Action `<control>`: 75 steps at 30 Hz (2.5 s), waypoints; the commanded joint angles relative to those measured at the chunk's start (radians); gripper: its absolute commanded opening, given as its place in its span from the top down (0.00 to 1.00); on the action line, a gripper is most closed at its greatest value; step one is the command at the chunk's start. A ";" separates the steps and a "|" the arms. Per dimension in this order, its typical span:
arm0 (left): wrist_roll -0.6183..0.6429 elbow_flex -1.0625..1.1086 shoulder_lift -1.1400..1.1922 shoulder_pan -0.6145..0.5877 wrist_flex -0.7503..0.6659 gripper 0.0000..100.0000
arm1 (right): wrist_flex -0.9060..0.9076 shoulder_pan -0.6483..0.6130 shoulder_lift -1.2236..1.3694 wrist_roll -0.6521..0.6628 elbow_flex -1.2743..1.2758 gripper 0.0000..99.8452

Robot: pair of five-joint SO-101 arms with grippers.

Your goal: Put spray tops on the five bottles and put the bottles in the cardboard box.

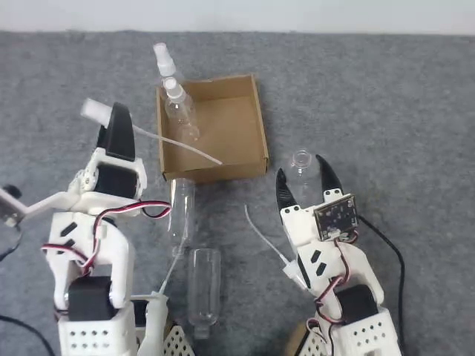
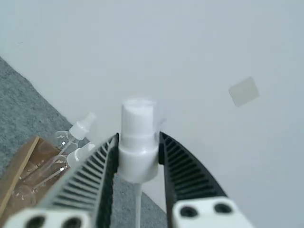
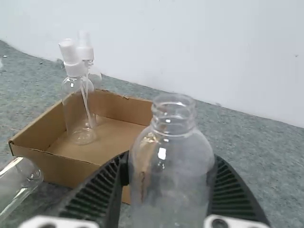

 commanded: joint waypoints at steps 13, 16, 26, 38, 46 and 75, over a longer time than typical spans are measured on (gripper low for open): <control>0.023 -0.012 -0.012 0.005 -0.037 0.99 | 0.007 -0.021 -0.021 0.018 0.026 0.82; 0.063 -0.015 -0.012 -0.002 -0.058 0.99 | 0.008 -0.056 -0.012 0.083 0.026 0.82; 0.066 -0.013 -0.012 0.008 -0.086 0.99 | 0.070 -0.114 -0.021 0.175 0.026 0.82; -0.021 -0.008 -0.012 0.143 -0.081 0.99 | 0.071 -0.107 -0.019 0.270 0.026 0.82; -0.071 -0.008 -0.012 0.227 -0.081 0.99 | 0.071 -0.107 -0.012 0.322 0.026 0.82; -0.132 0.084 -0.012 0.391 -0.212 0.99 | 0.120 -0.113 -0.021 0.353 0.026 0.82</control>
